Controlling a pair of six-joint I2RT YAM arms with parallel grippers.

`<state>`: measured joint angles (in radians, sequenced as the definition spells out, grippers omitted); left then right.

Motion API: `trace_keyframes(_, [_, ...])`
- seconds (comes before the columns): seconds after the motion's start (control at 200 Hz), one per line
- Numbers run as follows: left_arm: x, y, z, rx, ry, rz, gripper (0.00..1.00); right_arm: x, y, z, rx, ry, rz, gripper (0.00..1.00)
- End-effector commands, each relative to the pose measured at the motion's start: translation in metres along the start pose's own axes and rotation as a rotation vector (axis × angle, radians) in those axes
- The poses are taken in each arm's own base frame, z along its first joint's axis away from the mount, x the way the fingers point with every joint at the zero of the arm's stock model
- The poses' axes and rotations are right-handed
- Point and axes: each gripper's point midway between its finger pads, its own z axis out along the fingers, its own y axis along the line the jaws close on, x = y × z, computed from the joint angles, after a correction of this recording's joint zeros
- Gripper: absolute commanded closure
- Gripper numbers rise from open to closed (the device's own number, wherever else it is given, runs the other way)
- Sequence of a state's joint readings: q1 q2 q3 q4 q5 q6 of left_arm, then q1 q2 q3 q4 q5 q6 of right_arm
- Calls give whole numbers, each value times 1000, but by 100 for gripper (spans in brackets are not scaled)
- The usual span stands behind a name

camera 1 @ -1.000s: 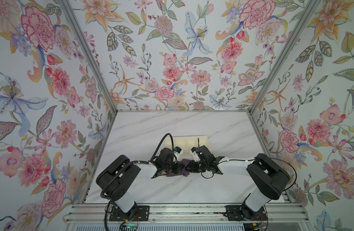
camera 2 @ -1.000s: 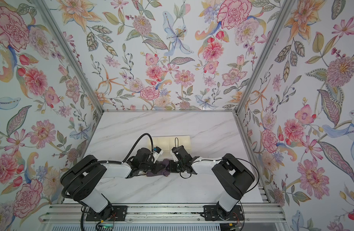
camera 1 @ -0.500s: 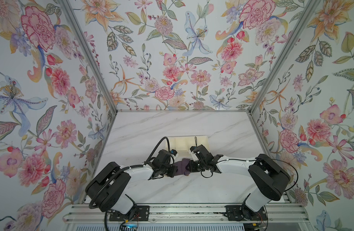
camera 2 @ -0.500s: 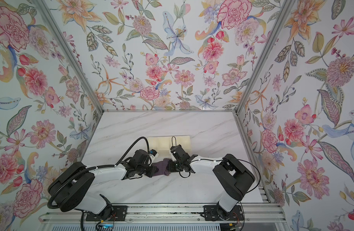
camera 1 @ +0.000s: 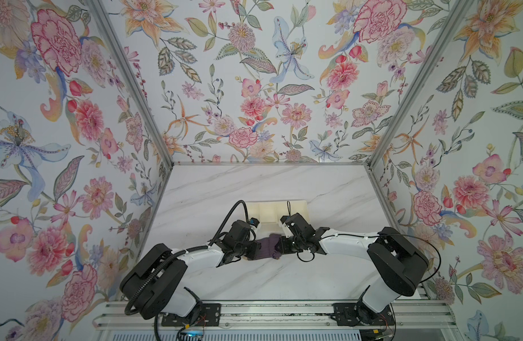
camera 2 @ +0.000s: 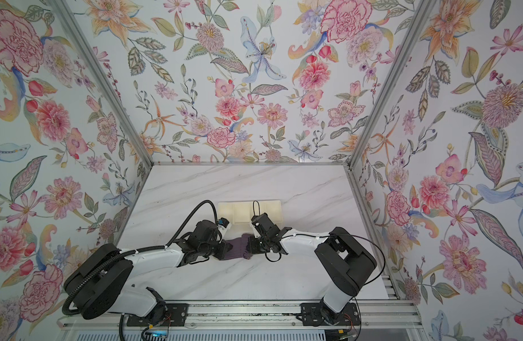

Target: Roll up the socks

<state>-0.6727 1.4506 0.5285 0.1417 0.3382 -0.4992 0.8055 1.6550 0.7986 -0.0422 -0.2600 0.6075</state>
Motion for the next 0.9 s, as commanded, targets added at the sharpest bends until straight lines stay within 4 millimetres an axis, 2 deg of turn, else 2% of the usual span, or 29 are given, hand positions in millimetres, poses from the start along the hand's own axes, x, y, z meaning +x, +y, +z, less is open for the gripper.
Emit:
trace_keyframes(0.0, [10, 13, 5, -33, 7, -40, 100, 23, -26, 5, 109, 87, 12, 92])
trace_keyframes(0.125, [19, 26, 5, -89, -3, -62, 100, 23, -28, 5, 117, 92, 10, 92])
trace_keyframes(0.24, [36, 39, 7, -144, 43, -73, 100, 25, -30, 4, 132, 104, 4, 92])
trace_keyframes(0.365, [50, 46, 6, -162, 57, -95, 100, 27, -35, 2, 163, 129, -4, 92])
trace_keyframes(0.681, [79, 52, 8, -144, 111, -130, 100, 36, -63, -14, 304, 203, -31, 92])
trace_keyframes(0.896, [90, 51, 11, -124, 132, -147, 100, 38, -79, -24, 403, 224, -51, 92])
